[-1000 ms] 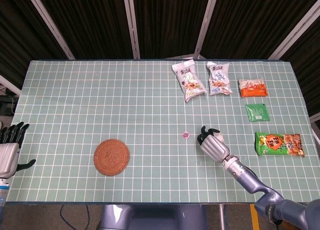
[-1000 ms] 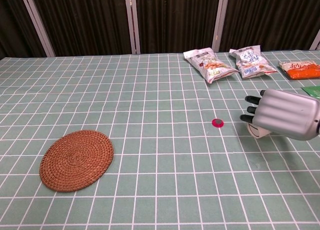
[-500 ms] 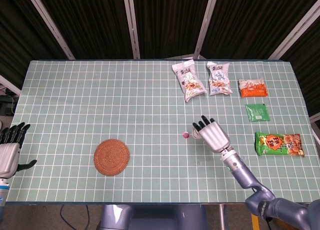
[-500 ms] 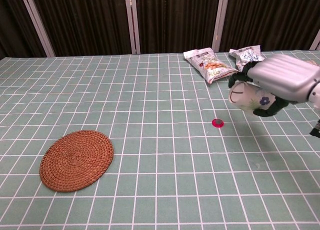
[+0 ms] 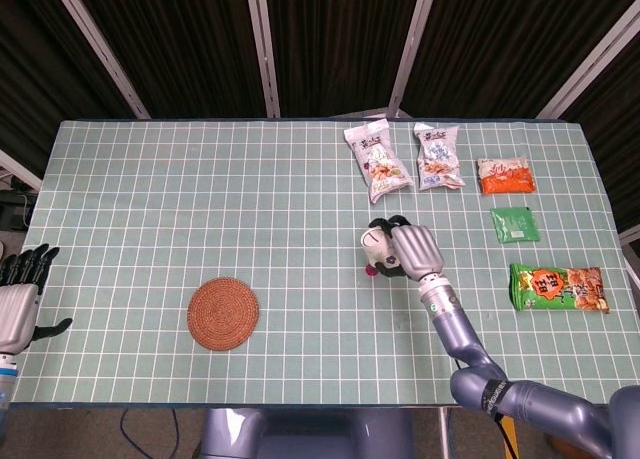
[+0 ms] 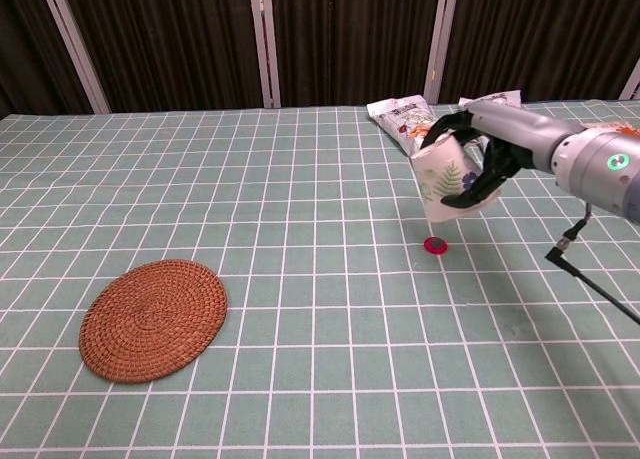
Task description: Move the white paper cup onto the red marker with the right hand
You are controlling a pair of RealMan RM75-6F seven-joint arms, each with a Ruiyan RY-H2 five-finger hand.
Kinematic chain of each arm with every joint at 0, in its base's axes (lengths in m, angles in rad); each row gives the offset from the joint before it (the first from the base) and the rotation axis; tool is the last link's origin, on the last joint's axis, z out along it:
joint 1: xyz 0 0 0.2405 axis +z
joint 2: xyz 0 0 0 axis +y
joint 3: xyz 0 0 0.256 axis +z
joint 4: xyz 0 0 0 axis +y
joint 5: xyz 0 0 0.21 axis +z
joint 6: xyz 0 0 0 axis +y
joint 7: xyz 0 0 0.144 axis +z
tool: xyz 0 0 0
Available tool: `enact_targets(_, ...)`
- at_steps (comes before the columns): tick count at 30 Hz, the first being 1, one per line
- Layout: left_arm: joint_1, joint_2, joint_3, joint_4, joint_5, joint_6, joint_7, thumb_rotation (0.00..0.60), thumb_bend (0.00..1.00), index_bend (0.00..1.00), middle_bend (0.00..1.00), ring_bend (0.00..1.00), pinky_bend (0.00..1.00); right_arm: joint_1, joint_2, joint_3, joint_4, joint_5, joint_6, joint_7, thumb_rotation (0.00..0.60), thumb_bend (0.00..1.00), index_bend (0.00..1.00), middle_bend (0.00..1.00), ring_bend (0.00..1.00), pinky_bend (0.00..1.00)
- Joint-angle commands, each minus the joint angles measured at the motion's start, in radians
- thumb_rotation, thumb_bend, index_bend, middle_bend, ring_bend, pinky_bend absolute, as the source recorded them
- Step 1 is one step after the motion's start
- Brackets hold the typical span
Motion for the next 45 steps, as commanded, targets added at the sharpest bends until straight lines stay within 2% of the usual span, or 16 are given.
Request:
enact_targets(1, -0.001, 0.000, -0.001, 0.002, -0.002, -0.002, -0.001, 0.600, 0.00, 0.00, 0.00, 0.00, 0.00, 0.025, -0.024, 0.005, -0.009, 0.036, -0.006, -0.029, 0.600, 0.17, 0.29, 0.40, 0.19, 0.51)
enact_targets(7, -0.003, -0.004, -0.001, 0.006, -0.006, -0.002, 0.007, 0.600, 0.00, 0.00, 0.00, 0.00, 0.00, 0.044, -0.055, -0.010, 0.020, 0.059, 0.017, -0.064, 0.600, 0.17, 0.29, 0.40, 0.19, 0.50)
enact_targets(16, -0.003, -0.004, -0.001, 0.007, -0.010, -0.003, 0.004, 0.600, 0.00, 0.00, 0.00, 0.00, 0.00, 0.076, -0.104, -0.003, 0.074, 0.112, 0.045, -0.112, 0.600, 0.16, 0.29, 0.39, 0.18, 0.49)
enact_targets(24, -0.007, -0.005, 0.000, 0.012, -0.013, -0.010, 0.003, 0.600, 0.00, 0.00, 0.00, 0.00, 0.00, 0.081, -0.119, -0.015, 0.076, 0.125, 0.050, -0.113, 0.600, 0.15, 0.30, 0.36, 0.16, 0.49)
enact_targets(29, -0.006, -0.005, 0.000, 0.010, -0.012, -0.008, 0.002, 0.600, 0.00, 0.00, 0.00, 0.00, 0.00, 0.085, -0.115, -0.027, 0.069, 0.126, 0.040, -0.112, 0.600, 0.12, 0.25, 0.24, 0.05, 0.41)
enact_targets(31, -0.006, -0.005, 0.000, 0.010, -0.012, -0.007, 0.001, 0.600, 0.00, 0.00, 0.00, 0.00, 0.00, 0.085, -0.106, -0.035, 0.062, 0.128, 0.027, -0.111, 0.600, 0.08, 0.17, 0.17, 0.01, 0.36)
enact_targets(34, -0.007, -0.005, 0.000, 0.011, -0.014, -0.009, 0.001, 0.600, 0.00, 0.00, 0.00, 0.00, 0.00, 0.081, -0.086, -0.044, 0.042, 0.131, 0.006, -0.097, 0.600, 0.04, 0.06, 0.08, 0.00, 0.31)
enact_targets(37, -0.009, -0.006, 0.001, 0.012, -0.015, -0.013, 0.004, 0.600, 0.00, 0.00, 0.00, 0.00, 0.00, 0.075, -0.065, -0.056, 0.019, 0.128, -0.010, -0.082, 0.600, 0.03, 0.02, 0.05, 0.00, 0.29)
enact_targets(45, -0.009, -0.007, 0.002, 0.009, -0.015, -0.010, 0.008, 0.600, 0.00, 0.00, 0.00, 0.00, 0.00, 0.062, -0.027, -0.080, -0.043, 0.116, -0.009, -0.067, 0.600, 0.03, 0.02, 0.02, 0.00, 0.25)
